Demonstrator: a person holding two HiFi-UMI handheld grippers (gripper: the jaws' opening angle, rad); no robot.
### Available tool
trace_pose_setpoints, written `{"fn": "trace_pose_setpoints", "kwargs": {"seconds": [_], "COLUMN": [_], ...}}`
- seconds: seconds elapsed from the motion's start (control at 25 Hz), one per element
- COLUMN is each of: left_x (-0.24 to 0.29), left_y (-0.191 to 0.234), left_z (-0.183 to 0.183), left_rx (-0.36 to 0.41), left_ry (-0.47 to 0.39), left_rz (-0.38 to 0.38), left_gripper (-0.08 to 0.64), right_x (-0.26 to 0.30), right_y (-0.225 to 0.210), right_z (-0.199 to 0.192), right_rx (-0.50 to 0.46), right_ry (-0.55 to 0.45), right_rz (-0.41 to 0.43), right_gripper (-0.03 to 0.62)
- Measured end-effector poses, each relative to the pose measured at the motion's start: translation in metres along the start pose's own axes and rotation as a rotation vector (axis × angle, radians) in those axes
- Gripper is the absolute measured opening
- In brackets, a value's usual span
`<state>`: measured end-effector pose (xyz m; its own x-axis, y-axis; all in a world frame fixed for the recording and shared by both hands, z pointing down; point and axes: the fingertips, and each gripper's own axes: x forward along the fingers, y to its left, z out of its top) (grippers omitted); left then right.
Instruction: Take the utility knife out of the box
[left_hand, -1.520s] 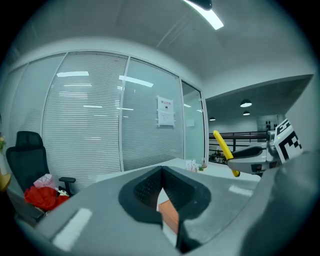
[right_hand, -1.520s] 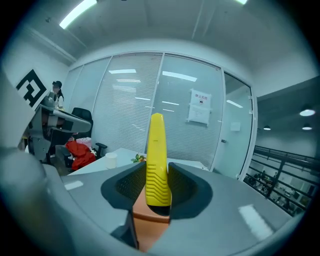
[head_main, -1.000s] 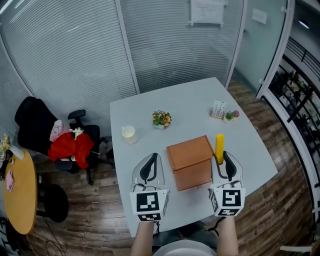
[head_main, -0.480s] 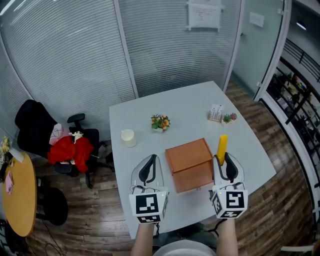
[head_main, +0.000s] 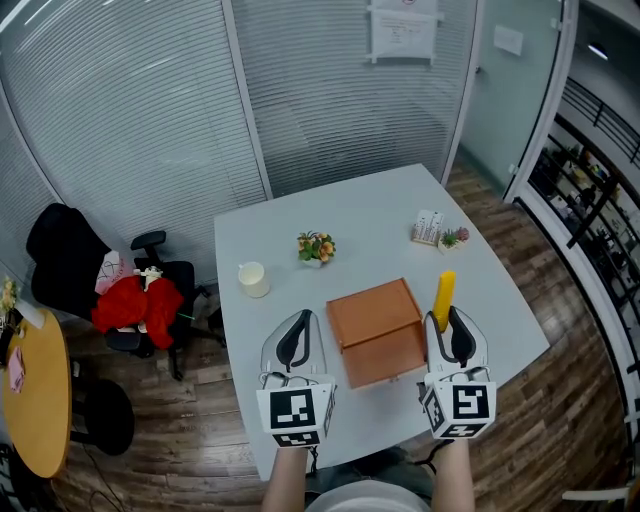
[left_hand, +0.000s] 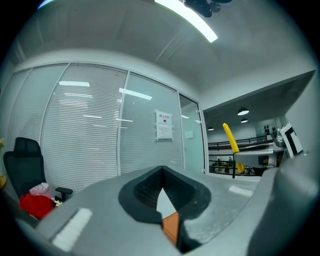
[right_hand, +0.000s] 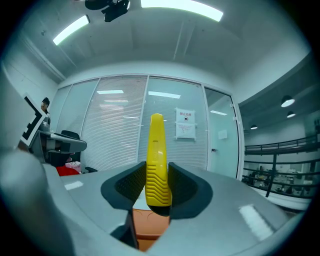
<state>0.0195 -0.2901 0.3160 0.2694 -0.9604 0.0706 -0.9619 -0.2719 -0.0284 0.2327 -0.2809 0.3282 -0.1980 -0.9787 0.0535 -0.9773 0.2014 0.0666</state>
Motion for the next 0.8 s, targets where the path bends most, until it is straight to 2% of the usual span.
{"fn": "trace_pose_setpoints", "kwargs": {"seconds": [0.8], "left_x": [0.0075], "left_y": [-0.0009], "left_z": [-0.0041], "left_rx": [-0.001], "left_ry": [0.009], "left_rz": [-0.007], "left_gripper": [0.0], "right_x": [0.003], "right_y": [-0.0074], "right_z": [-0.0057], "right_rx": [0.006], "right_ry": [0.017], "right_rz": [-0.013], "right_gripper": [0.166]}}
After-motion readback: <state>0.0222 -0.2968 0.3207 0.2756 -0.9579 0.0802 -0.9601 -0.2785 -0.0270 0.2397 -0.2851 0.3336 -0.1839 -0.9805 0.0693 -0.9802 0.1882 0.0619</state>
